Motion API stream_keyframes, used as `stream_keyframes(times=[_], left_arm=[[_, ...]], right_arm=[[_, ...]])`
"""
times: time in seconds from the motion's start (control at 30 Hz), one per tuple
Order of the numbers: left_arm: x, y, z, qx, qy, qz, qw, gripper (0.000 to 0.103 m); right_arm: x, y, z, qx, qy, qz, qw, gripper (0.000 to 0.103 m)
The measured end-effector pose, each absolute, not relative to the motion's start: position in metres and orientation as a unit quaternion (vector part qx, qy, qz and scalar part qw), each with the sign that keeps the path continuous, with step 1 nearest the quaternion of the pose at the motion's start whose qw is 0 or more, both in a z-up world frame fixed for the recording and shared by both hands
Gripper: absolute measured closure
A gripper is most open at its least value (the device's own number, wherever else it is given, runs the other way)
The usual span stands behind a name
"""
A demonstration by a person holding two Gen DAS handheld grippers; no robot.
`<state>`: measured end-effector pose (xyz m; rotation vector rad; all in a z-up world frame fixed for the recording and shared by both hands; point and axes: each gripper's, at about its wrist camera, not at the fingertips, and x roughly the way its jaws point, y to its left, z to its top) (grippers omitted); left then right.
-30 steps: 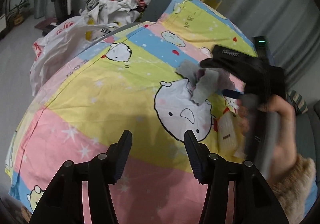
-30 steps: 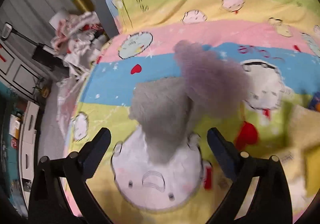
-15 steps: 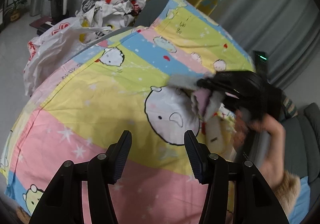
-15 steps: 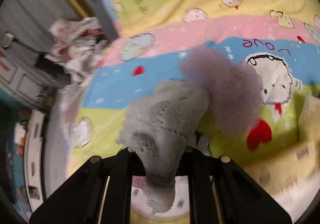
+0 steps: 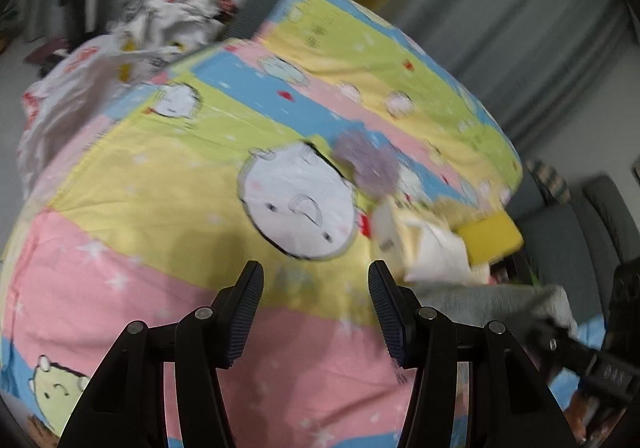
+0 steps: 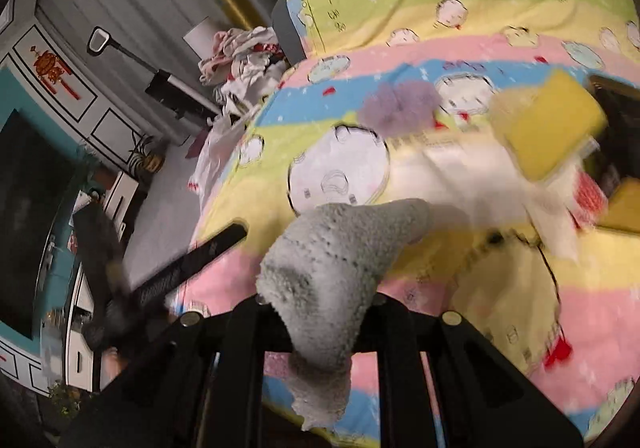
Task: Organize soft objects
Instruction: 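Carry the grey cloth into the white box and open the right gripper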
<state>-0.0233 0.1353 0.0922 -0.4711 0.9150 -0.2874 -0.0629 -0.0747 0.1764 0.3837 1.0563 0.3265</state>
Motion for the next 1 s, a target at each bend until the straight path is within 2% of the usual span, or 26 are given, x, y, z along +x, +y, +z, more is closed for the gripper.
stream_keyframes(times=[0.2,0.47,0.53,0.67,0.73,0.83,0.9,1.0], left_arm=[[-0.022,0.102,0.084,-0.2,0.465,-0.191,0.841,0.049],[-0.023,0.064,0.066,-0.164,0.512,-0.229,0.812,0.049],[-0.025,0.056,0.063,-0.157,0.516,-0.24,0.807,0.049],[-0.025,0.04,0.055,-0.149,0.527,-0.253,0.797,0.049],[-0.027,0.031,0.051,-0.151,0.534,-0.268,0.787,0.049],[-0.031,0.016,0.049,-0.155,0.544,-0.312,0.764,0.048],[-0.035,0.009,0.052,-0.149,0.536,-0.319,0.767,0.037],[-0.04,0.001,0.054,-0.13,0.521,-0.312,0.784,0.033]], right_arm=[[-0.1,-0.093,0.153,0.196,0.521,0.132,0.82,0.087],[-0.059,-0.109,0.091,0.248,0.537,0.072,0.803,0.087],[-0.048,-0.113,0.077,0.258,0.54,0.066,0.798,0.083],[-0.042,-0.121,0.064,0.282,0.554,0.054,0.782,0.065],[-0.045,-0.124,0.069,0.309,0.545,0.073,0.776,0.042],[-0.054,-0.122,0.085,0.295,0.537,0.09,0.785,0.026],[-0.059,-0.125,0.097,0.278,0.532,0.081,0.796,0.021],[-0.068,-0.138,0.109,0.263,0.528,0.063,0.805,0.021]])
